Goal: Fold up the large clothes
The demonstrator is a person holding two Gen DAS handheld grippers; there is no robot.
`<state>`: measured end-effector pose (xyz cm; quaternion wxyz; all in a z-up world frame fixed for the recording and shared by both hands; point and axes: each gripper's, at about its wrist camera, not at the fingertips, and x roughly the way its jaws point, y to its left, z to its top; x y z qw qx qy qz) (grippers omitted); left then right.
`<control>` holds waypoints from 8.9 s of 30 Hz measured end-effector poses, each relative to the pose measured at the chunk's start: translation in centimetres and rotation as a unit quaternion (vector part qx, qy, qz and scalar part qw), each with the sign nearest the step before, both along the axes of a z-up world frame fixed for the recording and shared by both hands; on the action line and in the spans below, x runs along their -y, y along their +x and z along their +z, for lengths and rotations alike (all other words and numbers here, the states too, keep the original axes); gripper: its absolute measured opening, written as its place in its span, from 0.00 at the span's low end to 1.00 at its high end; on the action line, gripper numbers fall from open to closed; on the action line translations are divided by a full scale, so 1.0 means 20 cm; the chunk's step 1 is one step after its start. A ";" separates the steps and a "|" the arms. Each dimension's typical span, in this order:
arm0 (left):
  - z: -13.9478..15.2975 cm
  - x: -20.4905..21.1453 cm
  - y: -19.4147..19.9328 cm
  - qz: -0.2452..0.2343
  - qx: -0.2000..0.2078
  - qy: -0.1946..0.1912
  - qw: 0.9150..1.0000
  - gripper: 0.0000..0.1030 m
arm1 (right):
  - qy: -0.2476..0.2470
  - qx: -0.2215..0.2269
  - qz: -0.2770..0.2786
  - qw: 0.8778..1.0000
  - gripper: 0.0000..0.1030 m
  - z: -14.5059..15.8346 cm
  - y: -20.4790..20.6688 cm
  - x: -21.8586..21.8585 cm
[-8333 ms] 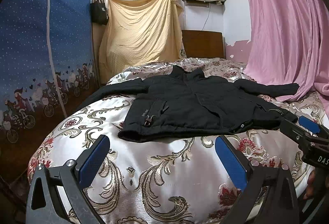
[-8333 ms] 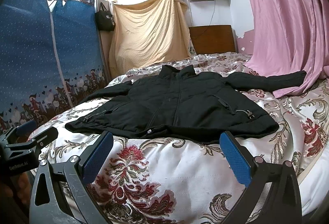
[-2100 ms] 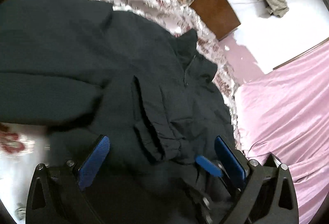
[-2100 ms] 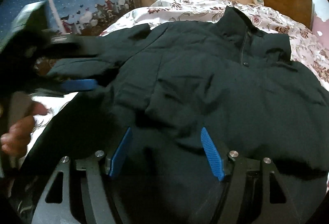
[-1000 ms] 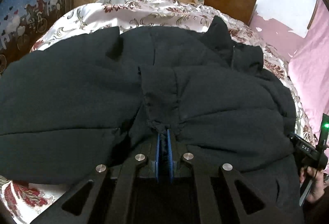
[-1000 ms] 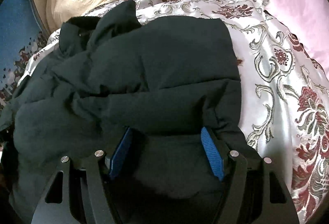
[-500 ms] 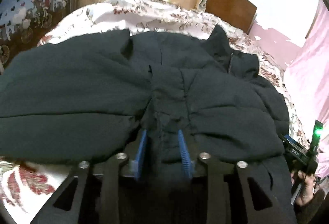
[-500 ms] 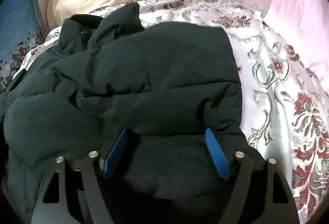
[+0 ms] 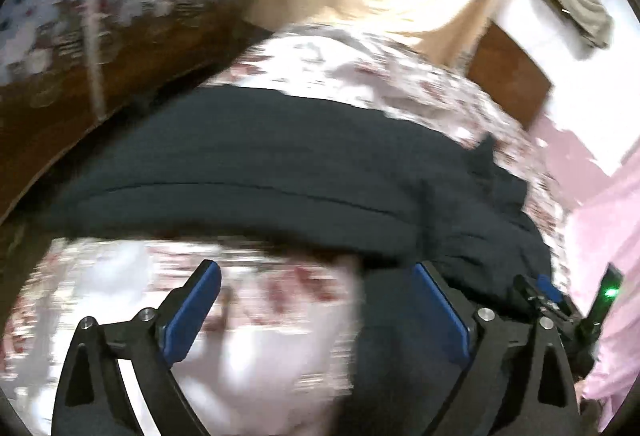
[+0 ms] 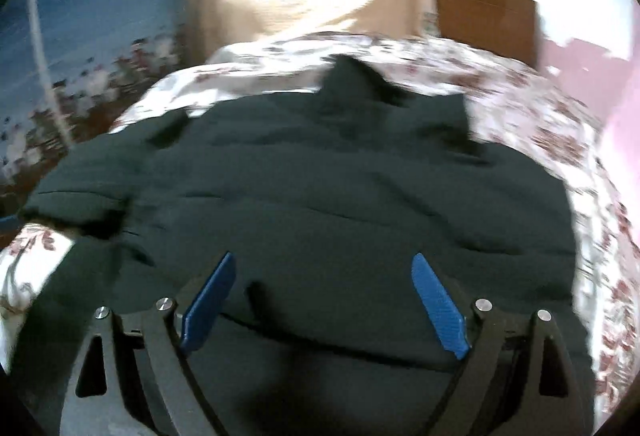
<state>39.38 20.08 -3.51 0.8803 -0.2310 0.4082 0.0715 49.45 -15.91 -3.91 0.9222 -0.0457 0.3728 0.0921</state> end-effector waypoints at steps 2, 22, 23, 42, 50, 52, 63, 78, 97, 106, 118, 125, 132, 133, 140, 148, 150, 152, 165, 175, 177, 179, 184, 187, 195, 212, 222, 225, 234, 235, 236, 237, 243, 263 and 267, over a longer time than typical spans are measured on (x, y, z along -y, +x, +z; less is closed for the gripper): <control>-0.03 -0.14 -0.06 0.033 -0.007 -0.001 0.999 0.94 | 0.000 -0.002 0.006 1.000 0.89 -0.01 0.02 -0.15; -0.53 -0.84 -0.12 0.237 0.008 -0.222 0.946 0.79 | -0.079 0.005 -0.019 0.997 0.99 -0.24 0.23 -0.72; -0.53 -0.84 -0.12 0.236 0.017 -0.225 0.945 0.69 | -0.077 0.007 -0.018 0.997 0.99 -0.25 0.23 -0.72; -0.04 -0.76 -0.22 0.196 0.205 -0.106 0.953 0.06 | -0.002 0.016 -0.016 1.000 0.99 -0.15 0.19 -0.59; 0.45 -0.41 -0.11 0.083 0.262 -0.024 0.961 0.05 | 0.044 0.008 -0.006 0.999 0.99 0.08 -0.05 -0.26; 0.55 -0.28 -0.04 0.041 0.263 -0.013 0.964 0.05 | 0.043 0.006 -0.008 0.999 0.99 0.12 -0.11 -0.15; 0.77 0.61 0.22 -0.166 0.251 0.075 0.951 0.05 | 0.044 0.003 -0.081 0.996 0.99 0.18 -0.33 0.48; 0.19 1.51 0.37 -0.383 0.113 0.041 0.916 0.10 | 0.157 -0.013 -0.192 0.969 0.99 -0.12 -0.46 1.13; 0.13 1.59 0.19 -0.491 0.126 -0.025 0.862 0.82 | 0.300 0.013 -0.169 0.939 0.99 -0.28 -0.51 1.24; 0.12 1.11 0.21 -0.261 0.122 0.039 0.957 0.89 | 0.425 0.054 -0.161 0.889 0.99 -0.33 -0.57 1.38; -0.16 0.46 0.36 -0.012 0.050 -0.009 0.999 0.90 | 0.283 -0.024 -0.145 0.948 0.95 -0.26 -0.42 1.11; -0.21 0.43 0.35 -0.017 0.056 -0.032 0.998 0.90 | 0.363 -0.083 -0.168 0.912 0.24 -0.31 -0.36 1.10; -0.16 0.45 0.35 -0.037 0.081 -0.041 0.995 0.90 | 0.273 -0.013 -0.148 0.951 0.04 -0.03 -0.36 1.05; -0.16 0.46 0.35 -0.038 0.081 -0.036 0.995 0.90 | 0.251 0.004 -0.148 0.957 0.04 0.04 -0.35 1.05; -0.22 0.52 0.40 -0.043 0.038 0.017 0.998 0.90 | 0.161 0.014 -0.185 0.970 0.04 0.08 -0.10 1.16; -0.19 0.56 0.42 -0.045 0.052 0.022 0.997 0.90 | 0.122 0.002 -0.222 0.967 0.36 -0.08 -0.11 1.18; -0.11 0.62 0.44 -0.064 0.077 0.022 0.995 0.90 | 0.083 0.042 -0.212 0.973 0.52 0.00 -0.14 1.14; -0.04 0.73 0.49 -0.108 0.090 0.042 0.989 0.90 | 0.052 0.077 -0.174 0.980 0.59 0.08 -0.14 1.07; -0.23 1.19 0.75 -0.231 0.034 0.193 0.953 1.00 | 0.087 -0.044 -0.045 0.994 0.59 -0.24 0.24 0.87; -0.33 1.21 0.79 -0.229 0.030 0.199 0.953 1.00 | 0.103 -0.050 -0.046 0.992 0.60 -0.38 0.27 0.85; -0.35 1.20 0.80 -0.229 0.029 0.196 0.953 1.00 | 0.098 -0.049 -0.047 0.993 0.60 -0.38 0.27 0.85; -0.36 1.20 0.80 -0.230 0.029 0.190 0.954 1.00 | 0.096 -0.047 -0.049 0.993 0.60 -0.39 0.28 0.84; -0.34 1.15 0.80 -0.232 0.048 0.160 0.958 1.00 | 0.099 -0.044 -0.052 0.993 0.60 -0.40 0.27 0.85; -0.28 1.12 0.76 -0.232 0.040 0.147 0.961 1.00 | 0.106 -0.043 -0.047 0.992 0.62 -0.37 0.25 0.85; 0.06 1.01 0.94 -0.242 -0.005 0.099 0.965 1.00 | 0.133 -0.040 -0.062 0.988 0.86 0.02 0.28 0.92; 0.03 1.27 1.95 -0.205 -0.006 0.075 0.976 0.97 | 0.224 -0.105 -0.178 0.952 0.71 -0.10 1.37 0.83; 0.11 1.30 1.79 -0.229 0.049 0.058 0.970 0.08 | 0.215 -0.065 -0.162 0.961 0.15 -0.03 1.23 0.85; 0.23 1.23 1.62 -0.232 0.084 0.052 0.968 0.07 | 0.218 -0.032 -0.141 0.965 0.14 0.11 1.04 0.88; 0.49 1.09 0.92 -0.258 0.170 0.073 0.948 0.06 | 0.125 0.067 -0.052 0.989 0.12 0.44 0.37 0.81; 0.50 1.07 0.84 -0.261 0.179 0.074 0.946 0.06 | 0.106 0.079 -0.043 0.990 0.12 0.47 0.27 0.79; 0.51 1.06 0.77 -0.262 0.185 0.075 0.944 0.06 | 0.098 0.085 -0.040 0.991 0.12 0.48 0.21 0.78; 0.51 1.06 0.70 -0.264 0.191 0.081 0.942 0.06 | 0.089 0.093 -0.034 0.991 0.11 0.49 0.14 0.77; 0.40 1.09 0.48 -0.281 0.188 0.101 0.936 0.05 | 0.028 0.099 -0.022 0.994 0.09 0.45 -0.11 0.72; -0.11 1.15 0.71 -0.265 0.097 0.121 0.952 0.05 | -0.002 0.027 -0.050 0.998 0.08 -0.10 0.06 0.70; -0.10 1.17 0.70 -0.272 0.099 0.143 0.946 0.05 | 0.005 0.023 -0.044 0.999 0.10 -0.07 0.06 0.71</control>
